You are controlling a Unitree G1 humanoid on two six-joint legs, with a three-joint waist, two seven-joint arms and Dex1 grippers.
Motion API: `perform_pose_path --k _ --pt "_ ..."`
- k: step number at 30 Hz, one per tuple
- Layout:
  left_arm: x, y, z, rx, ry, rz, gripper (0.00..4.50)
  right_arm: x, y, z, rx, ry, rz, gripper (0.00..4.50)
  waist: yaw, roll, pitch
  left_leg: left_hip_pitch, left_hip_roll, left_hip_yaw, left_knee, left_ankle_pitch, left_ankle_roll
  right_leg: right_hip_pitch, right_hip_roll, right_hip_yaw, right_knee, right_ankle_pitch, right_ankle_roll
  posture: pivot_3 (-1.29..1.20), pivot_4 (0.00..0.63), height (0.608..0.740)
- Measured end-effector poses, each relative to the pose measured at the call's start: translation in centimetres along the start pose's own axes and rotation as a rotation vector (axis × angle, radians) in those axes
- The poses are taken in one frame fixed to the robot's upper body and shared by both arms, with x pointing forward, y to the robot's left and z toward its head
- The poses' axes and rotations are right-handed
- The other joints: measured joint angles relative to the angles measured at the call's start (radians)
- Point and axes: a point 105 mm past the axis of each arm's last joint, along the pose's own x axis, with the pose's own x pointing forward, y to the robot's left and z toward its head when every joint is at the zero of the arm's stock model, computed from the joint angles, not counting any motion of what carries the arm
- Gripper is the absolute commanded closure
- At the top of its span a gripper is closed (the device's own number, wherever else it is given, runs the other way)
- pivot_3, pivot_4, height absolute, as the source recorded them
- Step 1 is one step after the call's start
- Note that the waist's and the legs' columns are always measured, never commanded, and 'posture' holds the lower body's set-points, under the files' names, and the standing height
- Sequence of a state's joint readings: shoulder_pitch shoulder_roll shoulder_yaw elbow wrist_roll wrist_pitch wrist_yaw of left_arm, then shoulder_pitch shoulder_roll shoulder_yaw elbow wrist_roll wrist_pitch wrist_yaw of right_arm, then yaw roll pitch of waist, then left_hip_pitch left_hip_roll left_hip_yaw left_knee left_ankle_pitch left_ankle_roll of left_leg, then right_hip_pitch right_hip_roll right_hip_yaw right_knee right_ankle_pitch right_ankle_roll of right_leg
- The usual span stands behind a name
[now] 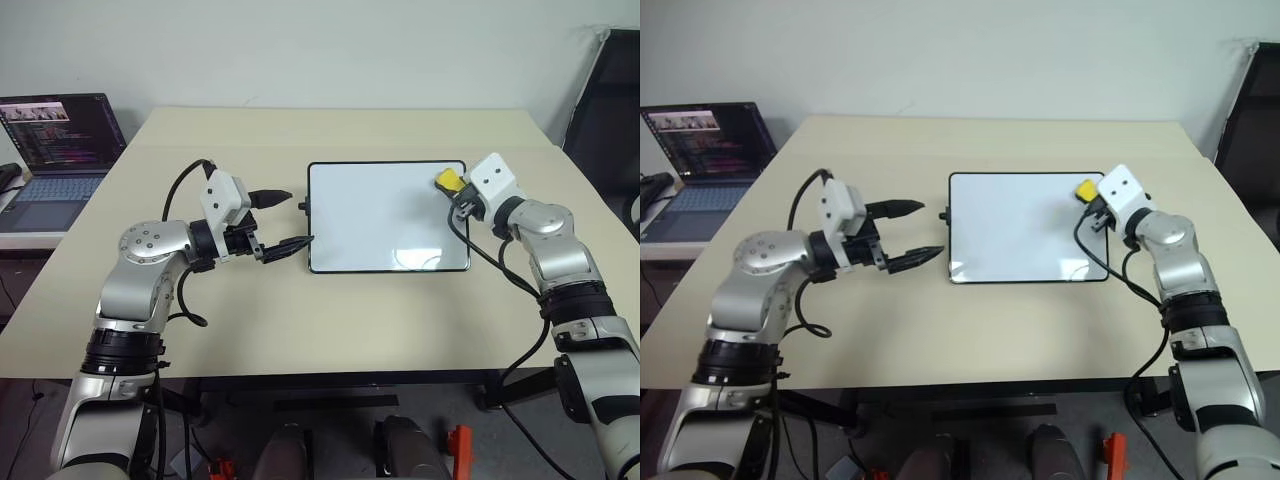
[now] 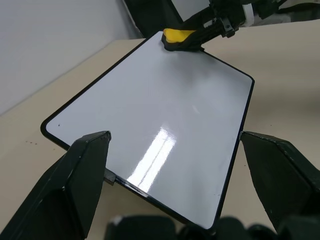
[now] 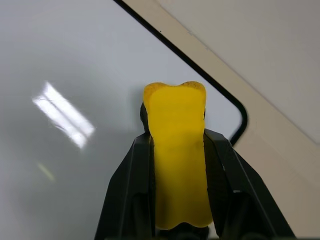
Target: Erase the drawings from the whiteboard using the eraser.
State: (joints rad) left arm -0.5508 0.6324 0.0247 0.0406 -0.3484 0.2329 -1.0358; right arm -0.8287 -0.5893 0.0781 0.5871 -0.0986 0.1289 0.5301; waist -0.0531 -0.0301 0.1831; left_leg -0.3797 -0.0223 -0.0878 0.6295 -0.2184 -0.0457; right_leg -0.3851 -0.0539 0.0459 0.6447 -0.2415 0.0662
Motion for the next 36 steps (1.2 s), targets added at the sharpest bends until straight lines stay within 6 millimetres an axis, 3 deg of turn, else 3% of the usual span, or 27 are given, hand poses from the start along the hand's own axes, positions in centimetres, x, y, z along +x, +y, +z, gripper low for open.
perform_pose_path --k 11,13,15,17,18,20,22,24,26,28,32,36 --pt "0.1 0.0 0.0 0.0 -0.001 -0.002 0.0 -0.7 -0.2 -0.5 0.003 0.017 0.001 3.53 0.005 -0.002 -0.001 -0.001 0.0 0.0 0.0 0.0 0.0 0.0 0.0 0.0 -0.001 0.0 0.0 0.0 0.15 0.74" --pt "0.1 0.0 0.0 0.0 -0.001 -0.002 0.0 -1.2 0.4 -0.3 0.036 -0.007 0.046 3.53 0.005 -0.002 -0.001 -0.001 0.0 0.0 0.0 0.0 0.0 0.0 0.0 0.0 -0.001 0.0 0.0 0.0 0.15 0.74" --pt "0.2 -0.1 0.1 0.001 -0.003 -0.005 0.0 -2.4 2.3 0.2 0.114 -0.073 0.177 3.53 0.005 -0.002 -0.001 -0.003 0.0 -0.001 -0.001 0.0 0.0 -0.003 0.0 0.0 -0.001 0.001 0.002 0.0 0.15 0.74" --pt "0.2 -0.1 0.1 0.001 -0.005 -0.012 0.0 -3.6 4.8 1.9 0.2 -0.157 0.335 3.53 -0.001 0.004 0.004 -0.006 0.0 0.0 -0.002 0.0 0.0 -0.006 0.0 0.0 -0.001 0.002 0.005 0.0 0.15 0.74" --pt "0.3 -0.2 0.2 0.001 -0.007 -0.016 0.0 -4.1 5.0 3.0 0.226 -0.192 0.372 3.53 -0.004 0.007 0.006 -0.008 0.0 0.0 -0.002 0.0 0.0 -0.009 0.0 0.0 0.0 0.002 0.005 0.0 0.15 0.74" --pt "0.5 -0.3 0.5 0.005 -0.019 -0.027 0.0 -5.3 4.2 4.9 0.258 -0.254 0.38 3.53 -0.002 0.009 0.007 -0.019 0.0 -0.001 -0.002 0.0 0.0 -0.02 0.0 -0.001 0.002 0.003 0.005 0.0 0.15 0.74" --pt "0.9 -0.9 0.6 -0.012 -0.032 -0.052 0.0 -7.4 1.6 6.9 0.3 -0.331 0.325 3.53 0.008 0.009 0.007 -0.023 0.0 -0.003 -0.002 0.0 0.0 -0.023 0.0 -0.002 0.002 0.006 0.001 0.0 0.15 0.74" --pt "1.3 -1.3 1.0 -0.022 -0.058 -0.073 0.0 -9.3 -1.4 7.6 0.329 -0.37 0.226 3.53 0.017 0.009 0.007 -0.023 0.0 -0.004 -0.002 -0.001 -0.001 -0.022 0.0 -0.003 0.0 0.006 0.001 0.0 0.15 0.74" --pt "1.7 -1.6 1.3 -0.024 -0.077 -0.088 0.0 -11.3 -4.0 6.3 0.372 -0.353 0.116 3.53 0.031 0.008 0.007 -0.023 -0.001 -0.005 -0.002 -0.002 -0.001 -0.021 0.0 -0.004 -0.001 0.004 0.002 0.0 0.15 0.74" --pt "2.2 -2.0 1.5 -0.033 -0.096 -0.107 0.0 -13.0 -5.2 3.5 0.442 -0.289 0.04 3.53 0.04 0.008 0.007 -0.024 -0.002 -0.004 -0.002 -0.003 -0.001 -0.02 -0.001 -0.004 -0.002 0.003 0.002 0.0 0.15 0.74" --pt "3.8 -3.6 1.6 -0.057 -0.12 -0.182 0.0 -16.0 -5.1 -2.1 0.522 -0.113 -0.017 3.53 0.047 0.008 0.007 -0.023 -0.002 -0.002 -0.002 -0.003 0.0 -0.021 -0.001 -0.002 -0.001 0.003 0.003 0.0 0.15 0.74" --pt "5.1 -5.2 1.8 -0.059 -0.146 -0.259 0.0 -17.0 -5.1 -5.7 0.509 0.057 -0.087 3.53 0.029 0.008 0.007 -0.021 -0.001 0.001 -0.002 -0.003 0.0 -0.02 0.0 0.0 -0.001 -0.001 0.006 0.0 0.15 0.74"
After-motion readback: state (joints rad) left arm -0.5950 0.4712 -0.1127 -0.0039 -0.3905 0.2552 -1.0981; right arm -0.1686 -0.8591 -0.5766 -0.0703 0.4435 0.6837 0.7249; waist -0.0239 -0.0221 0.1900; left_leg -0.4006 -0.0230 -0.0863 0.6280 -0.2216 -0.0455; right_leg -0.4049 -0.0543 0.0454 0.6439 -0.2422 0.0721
